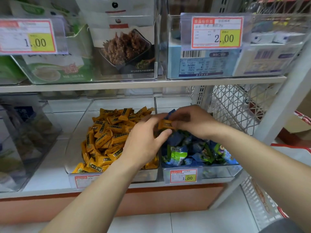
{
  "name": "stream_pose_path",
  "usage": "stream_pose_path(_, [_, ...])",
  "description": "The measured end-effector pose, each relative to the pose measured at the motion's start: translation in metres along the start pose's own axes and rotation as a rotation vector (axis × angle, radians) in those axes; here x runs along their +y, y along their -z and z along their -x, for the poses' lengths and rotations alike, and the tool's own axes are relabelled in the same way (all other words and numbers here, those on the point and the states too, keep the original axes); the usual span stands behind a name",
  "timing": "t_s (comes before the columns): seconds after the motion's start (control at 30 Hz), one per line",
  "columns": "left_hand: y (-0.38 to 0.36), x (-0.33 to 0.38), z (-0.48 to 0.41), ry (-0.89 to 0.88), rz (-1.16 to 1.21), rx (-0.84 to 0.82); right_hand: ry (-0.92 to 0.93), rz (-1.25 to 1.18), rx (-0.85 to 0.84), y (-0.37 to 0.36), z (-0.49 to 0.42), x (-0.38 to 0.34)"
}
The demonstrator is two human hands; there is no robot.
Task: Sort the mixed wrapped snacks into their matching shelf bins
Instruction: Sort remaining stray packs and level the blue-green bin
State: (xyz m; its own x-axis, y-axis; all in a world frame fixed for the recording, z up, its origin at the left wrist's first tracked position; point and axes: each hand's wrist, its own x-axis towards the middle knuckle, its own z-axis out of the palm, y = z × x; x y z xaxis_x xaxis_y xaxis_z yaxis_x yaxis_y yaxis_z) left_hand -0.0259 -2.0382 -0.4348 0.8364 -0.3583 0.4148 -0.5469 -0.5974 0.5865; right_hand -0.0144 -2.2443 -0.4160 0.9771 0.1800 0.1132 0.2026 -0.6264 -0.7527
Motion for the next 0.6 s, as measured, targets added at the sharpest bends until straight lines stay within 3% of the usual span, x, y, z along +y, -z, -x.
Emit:
stream_pose_path(0.1, [0.006,0.000,-0.002,0.075,0.058,0.072,-0.026,-0.296,0.100,-0.008,0.000,-0.008])
stream_pose_path(0.17, [0.018,-0.010,-0.004,0.180,-0.075,0.129,-0.036,-0.212,0.199,-0.008,-0.001,-0.008])
stream_pose_path(0.2, [0.026,-0.017,-0.004,0.227,-0.168,0.149,-0.038,-0.075,0.166,-0.007,-0.001,-0.006])
stream_pose_path(0.23, [0.034,-0.024,-0.003,0.259,-0.255,0.161,-0.045,0.058,0.039,-0.008,0.001,-0.004])
stream_pose_path(0.3, [0.044,-0.032,-0.002,0.271,-0.320,0.162,-0.121,0.273,-0.374,-0.017,0.007,0.005])
stream_pose_path(0.37, [0.041,-0.028,0.000,0.226,-0.280,0.161,-0.187,0.470,-0.611,-0.034,0.010,0.018])
stream_pose_path(0.6, [-0.007,-0.019,0.015,0.193,-0.205,-0.175,-0.275,0.718,-0.621,-0.055,-0.012,0.040])
